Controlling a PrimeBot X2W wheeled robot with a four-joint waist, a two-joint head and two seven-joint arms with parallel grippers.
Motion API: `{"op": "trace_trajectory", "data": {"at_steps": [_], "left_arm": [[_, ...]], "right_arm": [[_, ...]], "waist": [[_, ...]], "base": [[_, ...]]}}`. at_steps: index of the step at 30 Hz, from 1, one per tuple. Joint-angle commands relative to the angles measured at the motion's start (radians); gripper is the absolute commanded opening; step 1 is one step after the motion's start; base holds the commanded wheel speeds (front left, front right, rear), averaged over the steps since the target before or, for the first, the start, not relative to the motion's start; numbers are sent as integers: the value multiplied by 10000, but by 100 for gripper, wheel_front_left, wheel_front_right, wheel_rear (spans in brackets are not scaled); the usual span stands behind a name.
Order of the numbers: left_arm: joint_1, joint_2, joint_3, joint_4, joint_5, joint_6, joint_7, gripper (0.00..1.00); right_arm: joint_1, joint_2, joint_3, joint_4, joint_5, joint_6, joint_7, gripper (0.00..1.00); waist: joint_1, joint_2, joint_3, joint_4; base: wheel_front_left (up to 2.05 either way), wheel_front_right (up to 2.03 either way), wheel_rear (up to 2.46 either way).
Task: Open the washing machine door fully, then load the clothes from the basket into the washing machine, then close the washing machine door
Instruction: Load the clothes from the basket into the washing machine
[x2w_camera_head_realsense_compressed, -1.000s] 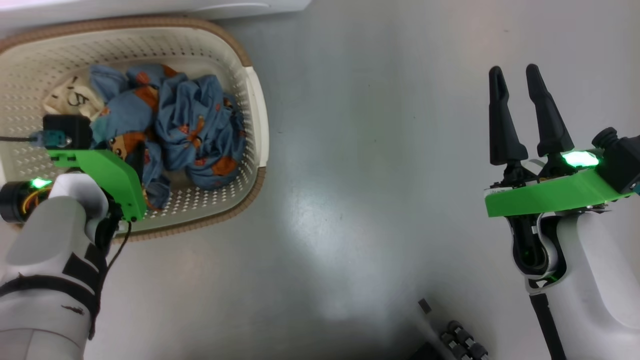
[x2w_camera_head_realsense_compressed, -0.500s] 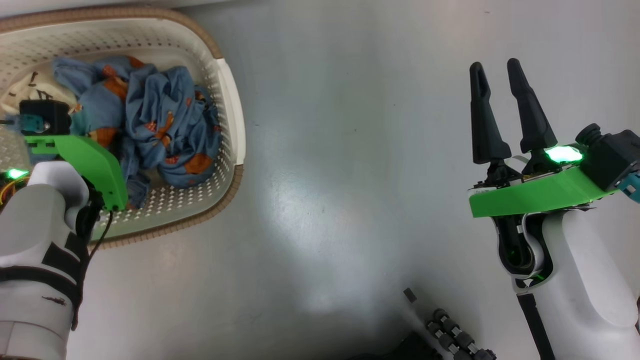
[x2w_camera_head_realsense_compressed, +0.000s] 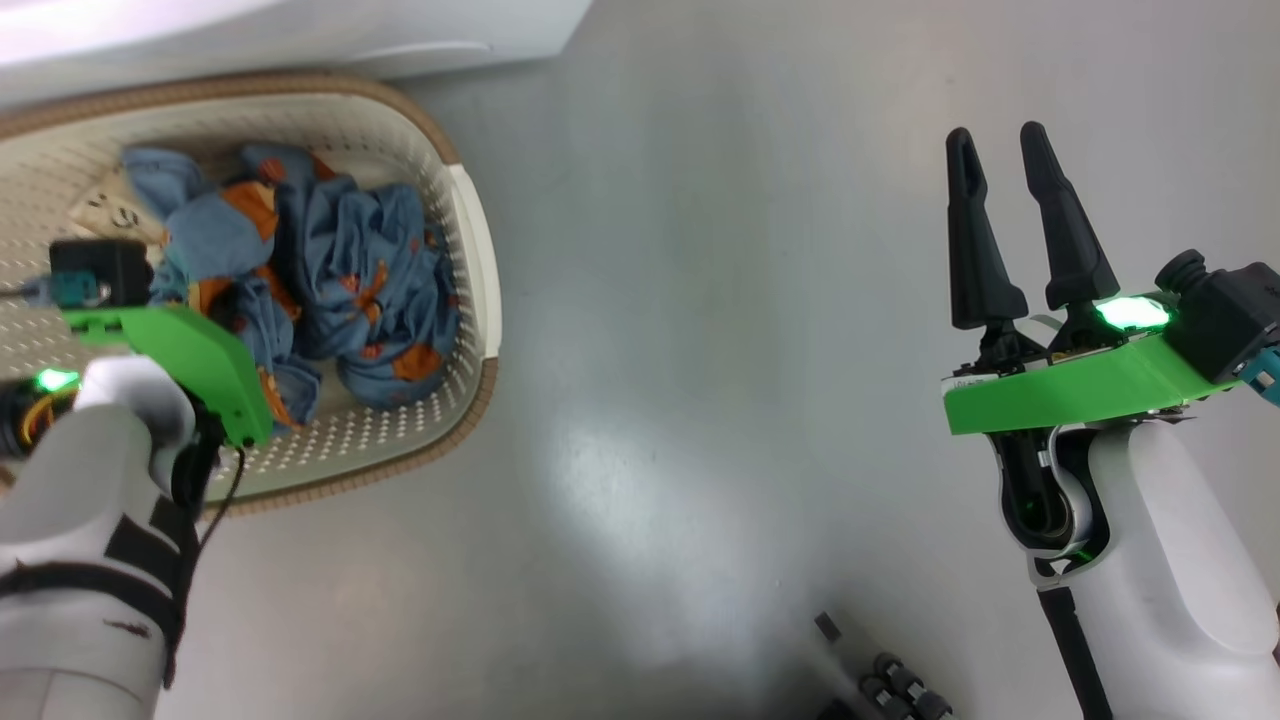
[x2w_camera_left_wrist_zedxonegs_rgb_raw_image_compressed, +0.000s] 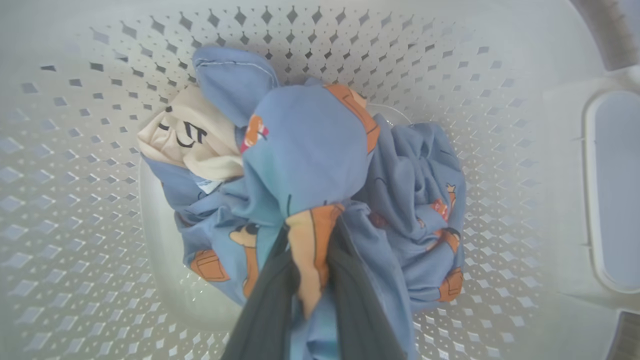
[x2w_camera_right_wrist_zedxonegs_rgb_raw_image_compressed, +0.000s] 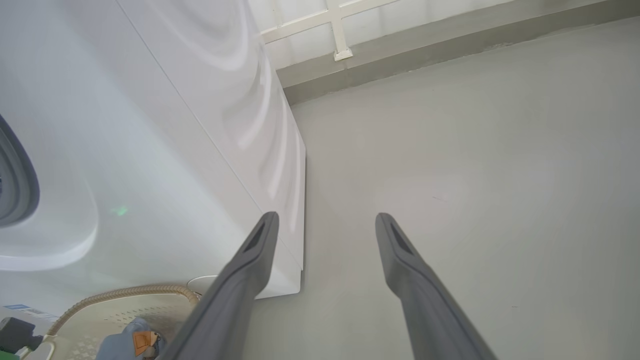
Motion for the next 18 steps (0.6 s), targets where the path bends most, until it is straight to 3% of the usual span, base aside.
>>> {"op": "trace_trajectory", "data": {"at_steps": [1, 18], "left_arm": [[487, 276, 230, -72, -186, -49, -286, 0], [2342, -337, 171, -482, -1006, -253, -2547, 0]], "right_arm": [[436, -25, 147, -160, -84, 56, -78, 100], [1603, -616, -3, 260, -1, 56, -78, 100]], "waist": [[0, 0, -516, 204], [0, 0, -3219, 1019]], "base": [[0, 0, 0], [0, 0, 0]]}}
